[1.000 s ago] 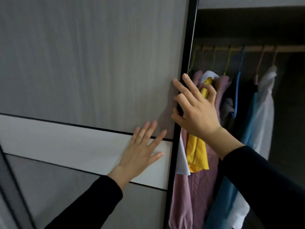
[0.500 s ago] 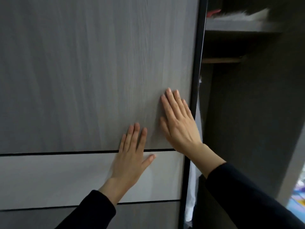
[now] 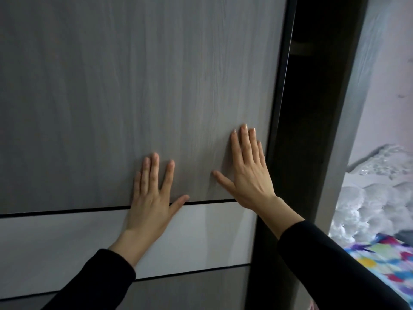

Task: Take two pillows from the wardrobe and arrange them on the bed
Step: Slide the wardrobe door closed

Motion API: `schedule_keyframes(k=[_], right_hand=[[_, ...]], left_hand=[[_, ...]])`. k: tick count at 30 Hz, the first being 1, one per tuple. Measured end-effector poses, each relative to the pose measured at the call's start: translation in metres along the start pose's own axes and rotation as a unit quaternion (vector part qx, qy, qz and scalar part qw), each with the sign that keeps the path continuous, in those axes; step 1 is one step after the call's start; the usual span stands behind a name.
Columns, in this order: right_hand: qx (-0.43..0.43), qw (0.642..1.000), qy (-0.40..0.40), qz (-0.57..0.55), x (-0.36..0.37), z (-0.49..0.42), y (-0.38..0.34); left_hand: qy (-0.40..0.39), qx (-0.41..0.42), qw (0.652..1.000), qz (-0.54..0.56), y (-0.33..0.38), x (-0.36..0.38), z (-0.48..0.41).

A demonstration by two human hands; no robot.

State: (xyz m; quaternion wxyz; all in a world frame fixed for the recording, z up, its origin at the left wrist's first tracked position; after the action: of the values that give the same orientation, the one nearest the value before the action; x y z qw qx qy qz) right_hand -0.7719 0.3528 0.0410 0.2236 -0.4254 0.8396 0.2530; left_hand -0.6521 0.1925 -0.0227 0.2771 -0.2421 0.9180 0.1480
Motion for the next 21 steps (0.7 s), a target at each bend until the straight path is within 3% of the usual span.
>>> schedule_keyframes(k=[9, 21], right_hand=[[0.059, 0.997, 0.037, -0.023, -0.023, 0.024, 0.046], [0.065, 0.996, 0.051, -0.018, -0.027, 0.035, 0.084]], left_hand=[[-0.052, 0.038, 0.997, 0.031, 0.072, 0.013, -0.001], [-0.021, 0.031, 0.999, 0.026, 0.124, 0.021, 0.000]])
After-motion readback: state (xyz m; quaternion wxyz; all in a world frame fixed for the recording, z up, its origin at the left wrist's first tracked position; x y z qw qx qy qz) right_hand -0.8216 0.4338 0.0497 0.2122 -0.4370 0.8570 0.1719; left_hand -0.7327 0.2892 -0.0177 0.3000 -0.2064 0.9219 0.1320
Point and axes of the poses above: each hand's wrist, its own z-axis away from the middle knuckle, its own x-axis out of the palm, y = z × x, the point moved 7 cm from there along -z, towards the middle knuckle, and after that the axes turned 11 degrees about -x, right-handed, at the moved point
